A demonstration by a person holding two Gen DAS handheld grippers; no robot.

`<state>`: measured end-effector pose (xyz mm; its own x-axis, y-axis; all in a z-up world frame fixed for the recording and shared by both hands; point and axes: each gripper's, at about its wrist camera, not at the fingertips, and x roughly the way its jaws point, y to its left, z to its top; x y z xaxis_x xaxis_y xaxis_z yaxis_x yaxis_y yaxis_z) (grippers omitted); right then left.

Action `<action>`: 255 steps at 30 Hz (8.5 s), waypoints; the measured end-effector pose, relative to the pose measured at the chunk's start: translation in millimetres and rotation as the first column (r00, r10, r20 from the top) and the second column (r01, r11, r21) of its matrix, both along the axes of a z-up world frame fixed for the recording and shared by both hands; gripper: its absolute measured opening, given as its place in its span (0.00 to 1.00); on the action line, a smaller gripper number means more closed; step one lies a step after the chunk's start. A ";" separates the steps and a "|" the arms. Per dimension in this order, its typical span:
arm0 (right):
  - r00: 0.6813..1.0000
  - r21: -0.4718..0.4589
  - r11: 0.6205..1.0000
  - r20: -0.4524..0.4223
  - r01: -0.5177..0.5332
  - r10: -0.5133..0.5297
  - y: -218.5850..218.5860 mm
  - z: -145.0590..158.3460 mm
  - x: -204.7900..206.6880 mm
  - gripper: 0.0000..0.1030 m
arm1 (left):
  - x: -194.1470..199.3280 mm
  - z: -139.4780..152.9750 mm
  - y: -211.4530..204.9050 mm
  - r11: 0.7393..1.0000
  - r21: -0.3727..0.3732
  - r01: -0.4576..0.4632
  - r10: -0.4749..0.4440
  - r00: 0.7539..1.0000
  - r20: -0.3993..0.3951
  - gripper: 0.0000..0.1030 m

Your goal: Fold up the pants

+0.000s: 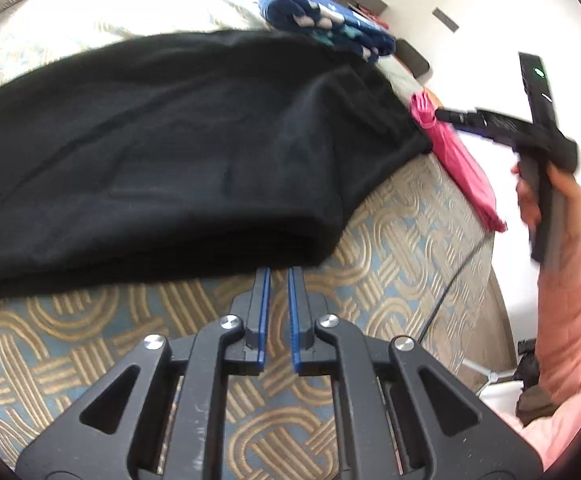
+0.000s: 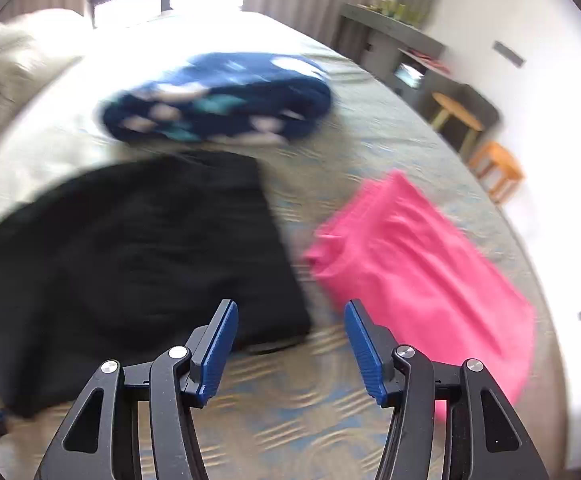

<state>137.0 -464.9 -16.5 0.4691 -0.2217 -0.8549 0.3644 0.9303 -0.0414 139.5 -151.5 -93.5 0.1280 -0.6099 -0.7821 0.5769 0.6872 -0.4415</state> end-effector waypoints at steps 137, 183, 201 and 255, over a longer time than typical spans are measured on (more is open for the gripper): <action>0.837 0.620 0.652 0.014 -0.437 0.548 237.0 -59.2 129.1 0.61 | 129.3 93.7 246.0 0.727 0.079 -0.682 0.627 0.706 0.328 0.02; 0.852 0.641 0.673 -0.057 -0.368 0.520 254.0 -67.7 147.1 0.63 | 158.7 19.0 249.7 0.688 0.456 -0.565 0.356 0.809 0.467 0.05; 0.826 0.836 0.413 0.083 -0.362 0.558 289.5 -65.2 200.5 0.74 | 119.9 31.5 201.6 0.865 0.216 -0.453 0.376 0.871 0.317 0.05; 0.829 0.549 0.633 0.249 -0.547 0.501 261.2 59.4 201.5 0.05 | 92.7 -12.2 190.9 0.766 0.289 -0.573 0.507 0.817 0.275 0.79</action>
<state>338.5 -203.8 42.9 0.4098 0.5996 -0.6874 -0.2113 0.7955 0.5679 232.2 39.4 -105.7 0.5044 -0.0943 -0.8583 0.1054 0.9933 -0.0473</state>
